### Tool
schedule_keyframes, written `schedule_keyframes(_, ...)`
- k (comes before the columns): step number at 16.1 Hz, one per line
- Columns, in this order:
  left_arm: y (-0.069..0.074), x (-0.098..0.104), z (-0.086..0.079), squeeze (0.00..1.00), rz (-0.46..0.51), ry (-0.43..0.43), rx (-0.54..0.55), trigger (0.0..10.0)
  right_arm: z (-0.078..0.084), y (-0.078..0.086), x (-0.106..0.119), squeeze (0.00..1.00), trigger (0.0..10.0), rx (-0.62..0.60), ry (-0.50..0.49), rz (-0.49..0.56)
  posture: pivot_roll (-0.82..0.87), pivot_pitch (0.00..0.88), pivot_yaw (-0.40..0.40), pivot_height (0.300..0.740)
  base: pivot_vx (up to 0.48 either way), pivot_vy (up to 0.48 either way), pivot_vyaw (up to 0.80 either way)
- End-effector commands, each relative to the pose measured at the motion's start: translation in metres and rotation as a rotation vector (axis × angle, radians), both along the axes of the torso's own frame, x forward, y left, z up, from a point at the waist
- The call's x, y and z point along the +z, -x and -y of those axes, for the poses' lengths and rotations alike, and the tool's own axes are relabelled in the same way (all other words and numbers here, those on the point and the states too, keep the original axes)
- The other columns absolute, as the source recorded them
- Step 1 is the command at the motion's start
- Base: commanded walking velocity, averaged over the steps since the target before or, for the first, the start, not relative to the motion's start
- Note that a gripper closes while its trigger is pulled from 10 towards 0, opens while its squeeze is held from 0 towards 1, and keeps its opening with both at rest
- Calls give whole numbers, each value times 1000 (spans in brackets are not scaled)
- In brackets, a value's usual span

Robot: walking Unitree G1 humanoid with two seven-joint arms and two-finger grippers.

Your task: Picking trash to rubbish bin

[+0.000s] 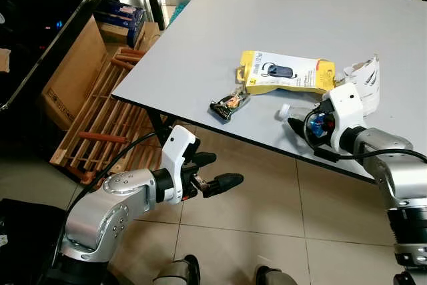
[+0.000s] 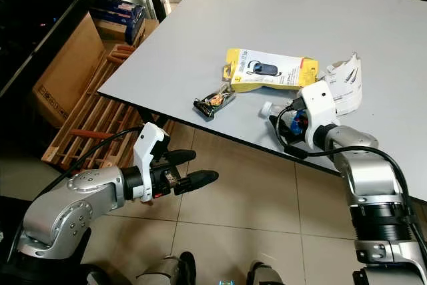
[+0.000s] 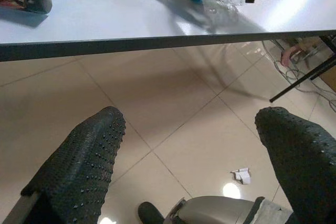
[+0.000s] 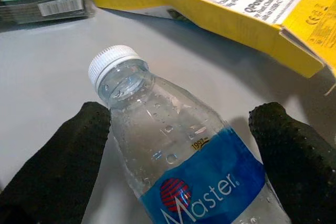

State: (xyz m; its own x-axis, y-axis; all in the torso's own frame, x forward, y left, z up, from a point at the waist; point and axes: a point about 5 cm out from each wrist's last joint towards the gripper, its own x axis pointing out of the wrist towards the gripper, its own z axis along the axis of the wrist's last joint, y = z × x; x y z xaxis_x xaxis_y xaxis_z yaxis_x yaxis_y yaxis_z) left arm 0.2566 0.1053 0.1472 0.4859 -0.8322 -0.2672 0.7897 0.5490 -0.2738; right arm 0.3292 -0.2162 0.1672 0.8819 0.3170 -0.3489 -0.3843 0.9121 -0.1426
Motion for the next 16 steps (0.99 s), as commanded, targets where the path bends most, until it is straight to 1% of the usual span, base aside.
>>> schedule_keyframes(1, 3, -1, 2, 0, -7, -7, -11, 10000, -1, 8, -22, 0, 10000, 16, -34, -126, 4, 194, 65, 740, 0, 0, 0)
schedule_keyframes(4, 2, -2, 3, 0, -7, -8, -10, 10000, 5, 8, -23, 0, 10000, 12, -6, -130, -5, 187, 61, 740, 0, 0, 0)
schedule_keyframes(7, 3, -3, 3, 0, -7, -11, -11, 10000, 6, 9, -26, 0, 10000, 19, 0, -138, -5, 187, 61, 740, 0, 0, 0)
schedule_keyframes(8, 3, -3, 3, 0, -6, -12, -10, 10000, 6, 9, -29, 0, 2353, 19, -5, -147, -5, 187, 61, 740, 0, 0, 0)
schedule_keyframes(9, 2, -4, 3, 0, -5, -14, -8, 10000, 6, 10, -32, 0, 0, 17, -6, -153, -5, 187, 61, 740, 0, 0, 0)
schedule_keyframes(16, 3, -5, 3, 0, -1, -25, -8, 10000, 5, 11, -38, 0, 0, 22, -7, -164, 3, 181, 62, 740, 0, 0, 0)
